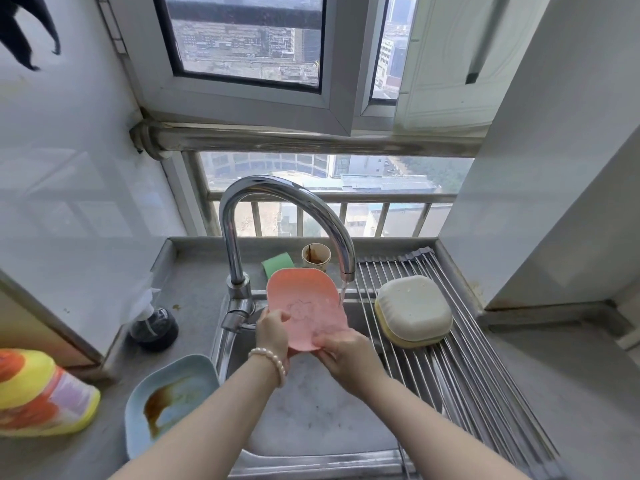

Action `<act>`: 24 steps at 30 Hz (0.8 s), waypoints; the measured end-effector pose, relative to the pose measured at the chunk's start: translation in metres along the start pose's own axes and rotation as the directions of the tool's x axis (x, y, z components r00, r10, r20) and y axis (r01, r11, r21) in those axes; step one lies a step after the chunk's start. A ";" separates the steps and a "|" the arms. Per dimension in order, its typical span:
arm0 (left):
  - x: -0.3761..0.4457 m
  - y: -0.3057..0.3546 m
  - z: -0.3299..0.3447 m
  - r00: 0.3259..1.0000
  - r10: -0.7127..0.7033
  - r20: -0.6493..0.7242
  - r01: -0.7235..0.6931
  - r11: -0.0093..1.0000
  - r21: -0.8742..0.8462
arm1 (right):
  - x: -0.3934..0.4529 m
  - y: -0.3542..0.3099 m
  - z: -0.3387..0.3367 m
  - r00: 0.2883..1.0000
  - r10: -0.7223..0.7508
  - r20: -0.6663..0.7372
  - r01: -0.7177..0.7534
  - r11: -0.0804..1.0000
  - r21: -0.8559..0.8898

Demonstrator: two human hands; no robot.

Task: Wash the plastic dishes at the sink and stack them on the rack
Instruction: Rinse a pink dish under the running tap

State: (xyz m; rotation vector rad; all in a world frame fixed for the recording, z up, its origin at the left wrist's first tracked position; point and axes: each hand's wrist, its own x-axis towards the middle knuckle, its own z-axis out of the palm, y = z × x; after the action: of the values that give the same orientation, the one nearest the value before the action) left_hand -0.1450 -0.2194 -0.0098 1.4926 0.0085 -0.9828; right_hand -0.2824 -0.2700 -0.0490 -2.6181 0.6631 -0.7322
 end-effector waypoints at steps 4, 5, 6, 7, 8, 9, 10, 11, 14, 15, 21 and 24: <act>0.001 0.002 -0.003 1.000 -0.002 0.025 -0.001 0.994 0.107 | 0.004 0.011 -0.012 0.981 0.012 0.195 0.067 0.917 -0.393; -0.001 0.002 -0.002 0.999 -0.011 0.031 0.008 0.995 0.097 | 0.005 0.006 -0.014 0.948 0.105 0.301 0.048 0.887 -0.459; 0.000 0.000 -0.001 0.999 -0.022 0.031 0.018 0.994 0.107 | 0.007 0.002 -0.015 0.914 0.183 0.362 0.024 0.867 -0.499; -0.001 0.000 -0.001 1.000 -0.017 0.027 0.014 0.993 0.114 | 0.008 0.001 -0.012 0.888 0.216 0.406 0.047 0.836 -0.547; 0.000 -0.001 -0.001 1.000 -0.014 0.014 0.013 0.993 0.119 | 0.010 -0.002 -0.009 0.870 0.233 0.436 0.068 0.817 -0.573; 0.000 -0.002 -0.001 1.000 -0.012 0.006 0.011 0.994 0.108 | 0.010 -0.008 -0.008 0.873 0.246 0.421 0.053 0.810 -0.583; 0.000 -0.003 -0.001 1.000 -0.012 -0.008 0.013 0.996 0.087 | 0.011 -0.015 -0.010 0.904 0.222 0.365 0.031 0.818 -0.575; -0.002 -0.004 0.000 1.000 -0.007 -0.023 0.009 0.998 0.063 | 0.010 -0.019 -0.009 0.929 0.203 0.311 0.002 0.835 -0.550; 0.003 -0.007 -0.004 0.996 0.037 -0.085 -0.032 0.997 0.064 | 0.002 -0.013 0.003 0.967 0.191 0.167 -0.135 0.945 -0.298; 0.005 -0.007 -0.005 0.995 0.037 -0.095 -0.029 0.997 0.077 | 0.001 -0.012 0.006 0.966 0.223 0.135 -0.201 0.967 -0.159; 0.004 0.014 -0.009 0.992 -0.111 0.062 0.103 0.987 0.121 | -0.009 0.002 0.004 0.999 0.050 0.016 -0.049 0.998 -0.032; 0.002 0.026 -0.014 0.946 -0.245 0.211 0.210 0.962 0.175 | -0.015 0.024 -0.003 0.980 -0.080 0.184 0.142 0.924 -0.355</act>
State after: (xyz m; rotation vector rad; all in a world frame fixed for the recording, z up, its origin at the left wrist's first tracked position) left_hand -0.1217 -0.2140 0.0087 1.5290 -0.0627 -1.3679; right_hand -0.3039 -0.2832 -0.0631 -3.0399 0.6594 -0.4445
